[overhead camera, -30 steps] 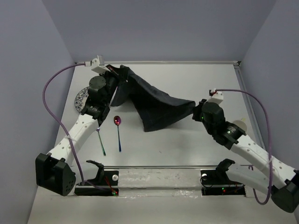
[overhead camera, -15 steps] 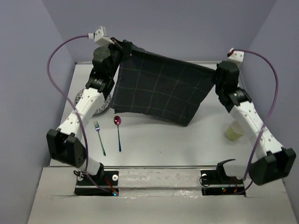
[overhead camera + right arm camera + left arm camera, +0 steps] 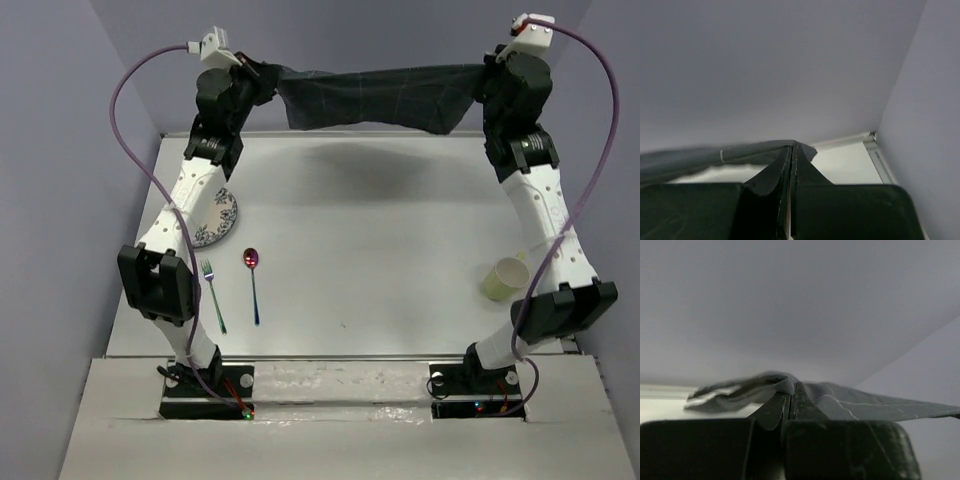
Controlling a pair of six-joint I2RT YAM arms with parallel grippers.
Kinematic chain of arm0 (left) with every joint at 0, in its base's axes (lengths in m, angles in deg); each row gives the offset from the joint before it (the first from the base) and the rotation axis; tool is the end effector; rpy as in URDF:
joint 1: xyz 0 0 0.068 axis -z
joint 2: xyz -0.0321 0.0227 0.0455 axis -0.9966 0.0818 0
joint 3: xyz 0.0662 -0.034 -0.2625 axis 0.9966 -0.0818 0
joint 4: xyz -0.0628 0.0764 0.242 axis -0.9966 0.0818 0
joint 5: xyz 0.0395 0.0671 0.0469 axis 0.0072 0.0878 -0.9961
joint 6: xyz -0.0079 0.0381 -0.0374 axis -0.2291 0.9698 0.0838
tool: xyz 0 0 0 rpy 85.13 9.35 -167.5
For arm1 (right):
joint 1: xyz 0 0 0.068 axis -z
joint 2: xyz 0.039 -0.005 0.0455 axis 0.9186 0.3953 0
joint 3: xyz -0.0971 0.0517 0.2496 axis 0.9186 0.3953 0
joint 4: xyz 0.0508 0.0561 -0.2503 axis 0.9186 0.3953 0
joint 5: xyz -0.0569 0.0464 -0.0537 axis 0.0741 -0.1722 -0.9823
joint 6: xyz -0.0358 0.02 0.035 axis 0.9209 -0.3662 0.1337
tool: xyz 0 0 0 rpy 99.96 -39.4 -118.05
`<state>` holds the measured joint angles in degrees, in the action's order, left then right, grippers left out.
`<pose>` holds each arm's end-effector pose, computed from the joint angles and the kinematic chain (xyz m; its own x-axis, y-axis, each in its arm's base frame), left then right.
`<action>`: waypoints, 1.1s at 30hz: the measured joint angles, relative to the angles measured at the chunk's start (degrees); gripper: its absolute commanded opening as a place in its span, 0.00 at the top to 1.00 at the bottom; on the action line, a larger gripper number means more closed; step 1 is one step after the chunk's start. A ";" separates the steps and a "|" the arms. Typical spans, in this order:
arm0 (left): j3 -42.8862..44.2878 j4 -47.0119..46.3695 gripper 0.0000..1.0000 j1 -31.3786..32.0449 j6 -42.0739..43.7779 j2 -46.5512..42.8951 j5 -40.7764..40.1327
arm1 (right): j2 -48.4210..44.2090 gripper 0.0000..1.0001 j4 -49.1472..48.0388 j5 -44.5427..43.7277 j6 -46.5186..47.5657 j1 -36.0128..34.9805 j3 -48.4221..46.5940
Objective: Set the dinner table for one person
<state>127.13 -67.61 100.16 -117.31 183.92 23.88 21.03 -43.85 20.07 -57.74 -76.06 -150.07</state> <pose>0.3982 -0.1093 0.4765 0.0139 -0.5958 -0.8030 0.4396 0.7249 -0.5303 0.3476 0.0423 0.5174 0.0634 0.0095 -0.9979 0.2597 0.9653 0.0257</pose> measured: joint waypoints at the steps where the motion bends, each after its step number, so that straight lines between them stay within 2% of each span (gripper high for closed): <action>1: -4.20 -2.10 1.00 0.02 -0.55 -2.05 0.28 | -3.41 1.00 -1.33 1.03 -0.15 0.00 4.79; 5: -23.34 -10.64 1.00 -0.02 -3.56 -10.36 1.57 | -18.78 1.00 -6.29 5.66 -4.11 0.00 30.25; 6: -31.74 -15.74 1.00 -0.04 -4.87 -13.07 1.73 | -21.38 1.00 -7.04 6.29 -5.25 0.02 35.54; 9: -49.81 -24.39 0.99 -0.31 -8.07 -17.31 1.99 | -26.51 1.00 -9.53 10.01 -10.82 0.28 54.03; 12: -64.98 -28.50 0.90 -0.44 -10.91 -17.68 2.10 | -25.59 1.00 -8.55 13.94 -15.87 0.37 68.35; 14: -73.31 -30.97 0.79 -0.07 -12.00 -17.84 2.08 | -26.03 0.99 -6.84 16.28 -18.51 0.37 74.79; 15: -76.63 -31.58 0.72 0.35 -12.35 -17.99 2.03 | -26.58 0.98 -6.54 16.92 -19.34 0.37 76.37; 16: -79.45 -32.39 0.57 0.81 -12.74 -18.34 1.97 | -28.22 0.95 -6.25 18.38 -20.72 0.39 78.42; 18: -84.32 -34.71 0.48 1.20 -13.22 -20.44 1.95 | -32.15 0.89 -5.35 21.27 -22.82 0.44 80.50; 19: -85.99 -35.63 0.47 1.20 -13.79 -21.90 1.86 | -33.97 0.82 -5.38 22.21 -23.43 0.46 80.61; 20: -87.62 -36.65 0.47 1.20 -14.21 -23.56 1.73 | -35.17 0.78 -5.38 22.95 -23.85 0.48 80.32; 23: -91.36 -38.56 0.47 1.18 -14.93 -30.88 1.55 | -37.09 0.55 -3.39 23.71 -24.76 0.55 78.01; 24: -91.76 -38.60 0.47 1.20 -15.13 -32.83 1.53 | -37.57 0.52 -2.82 23.74 -25.14 0.55 77.72; 27: -92.39 -37.97 0.45 2.36 -15.39 -41.07 1.09 | -40.59 0.50 0.13 23.65 -25.49 0.66 77.66; 30: -92.37 -35.93 0.57 4.26 -15.08 -47.54 0.24 | -44.78 0.50 2.62 24.52 -25.79 0.66 77.61; 33: -92.37 -32.72 0.61 5.42 -14.58 -53.42 -0.90 | -46.95 0.49 4.55 26.27 -25.92 0.66 77.11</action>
<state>34.77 -100.33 105.58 -131.89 130.50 22.98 -25.92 -39.31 46.34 -83.66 -75.40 -72.96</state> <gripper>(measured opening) 0.419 0.504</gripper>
